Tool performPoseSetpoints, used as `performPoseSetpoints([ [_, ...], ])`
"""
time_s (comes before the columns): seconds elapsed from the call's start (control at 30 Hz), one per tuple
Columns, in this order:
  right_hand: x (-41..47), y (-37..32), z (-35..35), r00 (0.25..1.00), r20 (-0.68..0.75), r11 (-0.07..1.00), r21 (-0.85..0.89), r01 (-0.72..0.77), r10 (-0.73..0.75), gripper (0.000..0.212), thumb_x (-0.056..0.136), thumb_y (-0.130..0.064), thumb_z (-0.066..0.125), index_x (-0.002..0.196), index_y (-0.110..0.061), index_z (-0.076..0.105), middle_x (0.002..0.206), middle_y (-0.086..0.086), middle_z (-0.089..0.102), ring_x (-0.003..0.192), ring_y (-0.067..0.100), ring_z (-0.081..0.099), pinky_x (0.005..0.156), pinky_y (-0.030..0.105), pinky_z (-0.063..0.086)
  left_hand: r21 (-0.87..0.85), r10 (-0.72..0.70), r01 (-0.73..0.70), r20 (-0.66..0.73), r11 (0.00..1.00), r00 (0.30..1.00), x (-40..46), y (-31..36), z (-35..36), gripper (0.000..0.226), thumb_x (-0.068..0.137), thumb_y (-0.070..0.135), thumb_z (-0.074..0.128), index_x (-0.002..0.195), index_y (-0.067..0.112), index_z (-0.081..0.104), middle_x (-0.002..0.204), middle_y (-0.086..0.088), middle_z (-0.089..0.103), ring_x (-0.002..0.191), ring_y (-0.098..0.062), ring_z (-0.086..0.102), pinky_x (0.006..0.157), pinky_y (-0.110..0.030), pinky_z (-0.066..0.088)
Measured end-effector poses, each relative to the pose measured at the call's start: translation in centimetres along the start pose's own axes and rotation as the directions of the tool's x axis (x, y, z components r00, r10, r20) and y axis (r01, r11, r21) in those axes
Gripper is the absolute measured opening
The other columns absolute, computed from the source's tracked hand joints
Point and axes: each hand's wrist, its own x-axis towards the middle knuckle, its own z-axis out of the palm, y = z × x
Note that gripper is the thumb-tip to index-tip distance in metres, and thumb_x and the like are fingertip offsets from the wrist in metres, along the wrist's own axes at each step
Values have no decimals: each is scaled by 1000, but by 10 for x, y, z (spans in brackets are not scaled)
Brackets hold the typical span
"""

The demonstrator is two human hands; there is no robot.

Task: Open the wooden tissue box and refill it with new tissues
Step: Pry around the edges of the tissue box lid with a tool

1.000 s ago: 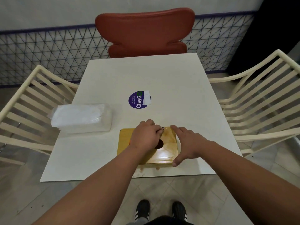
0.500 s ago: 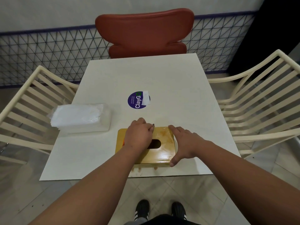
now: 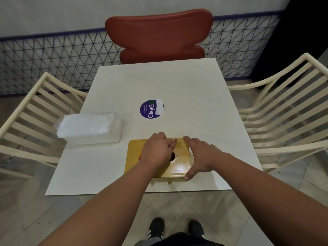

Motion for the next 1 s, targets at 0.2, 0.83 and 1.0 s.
performPoseSetpoints([
  [0.2,1,0,1,1000,-6,1000,-1,0,0,142,49,-65,84,152,-29,-7,156,-1,20,138,27,31,108,48,35,-11,-74,74,-24,997,997,0,1,1,33,99,36,42,112,25,70,98,1,53,95,-16,47,75,-27,43],
  [0.83,-5,-16,-34,901,-433,774,578,258,23,66,85,-51,65,142,-27,43,134,-5,50,110,10,55,94,32,48,-762,-512,438,165,477,843,17,26,-54,17,89,27,59,77,21,70,81,7,70,78,-11,65,74,-26,53],
  [1.0,-5,-32,-58,839,-544,836,460,299,0,40,90,-46,59,121,-21,61,117,0,60,106,16,54,86,28,41,-864,-337,421,497,-275,799,17,58,-79,18,94,11,55,84,7,70,75,-9,73,74,-23,70,64,-36,58],
])
